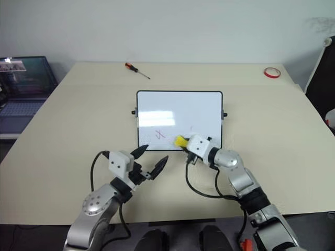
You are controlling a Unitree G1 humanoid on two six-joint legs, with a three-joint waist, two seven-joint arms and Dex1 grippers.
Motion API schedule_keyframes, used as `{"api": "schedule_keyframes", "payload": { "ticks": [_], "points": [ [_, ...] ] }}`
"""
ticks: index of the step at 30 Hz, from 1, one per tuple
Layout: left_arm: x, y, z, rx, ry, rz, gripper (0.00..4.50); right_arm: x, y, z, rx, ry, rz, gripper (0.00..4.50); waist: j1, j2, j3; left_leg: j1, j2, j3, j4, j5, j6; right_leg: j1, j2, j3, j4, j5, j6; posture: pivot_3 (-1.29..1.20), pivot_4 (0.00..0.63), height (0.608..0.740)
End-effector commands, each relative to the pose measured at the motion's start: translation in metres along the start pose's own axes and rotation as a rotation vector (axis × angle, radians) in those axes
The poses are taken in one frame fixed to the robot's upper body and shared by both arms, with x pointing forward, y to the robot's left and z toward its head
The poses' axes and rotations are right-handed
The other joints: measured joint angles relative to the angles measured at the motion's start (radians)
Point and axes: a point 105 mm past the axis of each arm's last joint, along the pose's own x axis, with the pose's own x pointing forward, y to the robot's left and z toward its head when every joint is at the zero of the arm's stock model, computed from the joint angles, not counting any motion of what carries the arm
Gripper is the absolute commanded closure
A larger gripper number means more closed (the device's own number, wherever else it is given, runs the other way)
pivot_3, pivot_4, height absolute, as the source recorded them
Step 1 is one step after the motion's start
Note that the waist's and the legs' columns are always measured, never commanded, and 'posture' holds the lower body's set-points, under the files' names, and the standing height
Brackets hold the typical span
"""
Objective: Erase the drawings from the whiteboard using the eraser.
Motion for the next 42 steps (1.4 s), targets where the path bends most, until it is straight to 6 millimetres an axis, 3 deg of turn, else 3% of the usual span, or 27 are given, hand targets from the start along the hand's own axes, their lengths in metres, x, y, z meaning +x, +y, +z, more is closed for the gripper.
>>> {"api": "schedule_keyframes", "payload": {
  "ticks": [1,6,18,25,33,39,42],
  "points": [
    [0.0,-0.004,0.015,0.024,-0.048,-0.018,0.0,-0.008,-0.05,-0.007,-0.02,0.041,-0.242,3.52,0.002,0.0,0.0,0.0,0.0,0.0,0.0,0.0,0.0,0.0,0.0,0.0,0.0,0.0,0.0,0.0,0.15,0.74],
    [0.001,-0.001,0.017,0.03,-0.048,-0.02,0.0,-0.009,-0.061,-0.005,-0.03,0.036,-0.316,3.52,0.006,0.0,0.0,-0.003,0.0,0.0,0.0,0.0,0.0,-0.002,0.0,-0.001,0.0,0.0,0.0,0.0,0.15,0.74],
    [0.004,0.007,0.018,0.044,-0.058,-0.005,0.0,-0.012,-0.038,0.038,0.116,-0.191,-0.2,3.52,0.006,0.0,0.001,-0.013,0.0,-0.003,0.001,0.0,0.0,-0.011,-0.001,-0.002,0.0,0.0,0.0,0.0,0.15,0.74],
    [0.002,0.01,0.019,0.054,-0.054,-0.007,0.0,-0.038,-0.033,0.059,0.247,-0.278,-0.11,3.52,0.017,0.0,0.001,-0.028,0.0,-0.005,0.002,0.0,0.0,-0.024,-0.002,-0.004,0.0,0.0,0.0,0.0,0.15,0.74],
    [0.0,0.011,0.021,0.056,-0.054,-0.002,0.0,-0.083,-0.023,0.044,0.374,-0.159,-0.049,3.52,0.024,0.0,0.001,-0.028,-0.001,-0.007,0.004,0.0,0.0,-0.023,-0.004,-0.005,0.0,0.0,0.0,0.0,0.15,0.74],
    [-0.001,0.01,0.02,0.052,-0.052,0.003,0.0,-0.127,0.005,0.001,0.347,0.023,-0.031,3.52,0.025,0.0,0.001,-0.028,-0.002,-0.007,0.003,0.0,0.0,-0.022,-0.003,-0.006,-0.001,0.0,0.0,0.0,0.15,0.74],
    [-0.001,0.01,0.02,0.05,-0.051,0.004,0.0,-0.14,0.014,-0.009,0.331,0.061,-0.016,3.52,0.02,0.0,0.001,-0.027,-0.002,-0.006,0.004,0.0,0.0,-0.022,-0.003,-0.005,0.0,0.0,0.0,0.0,0.15,0.74]
  ]
}}
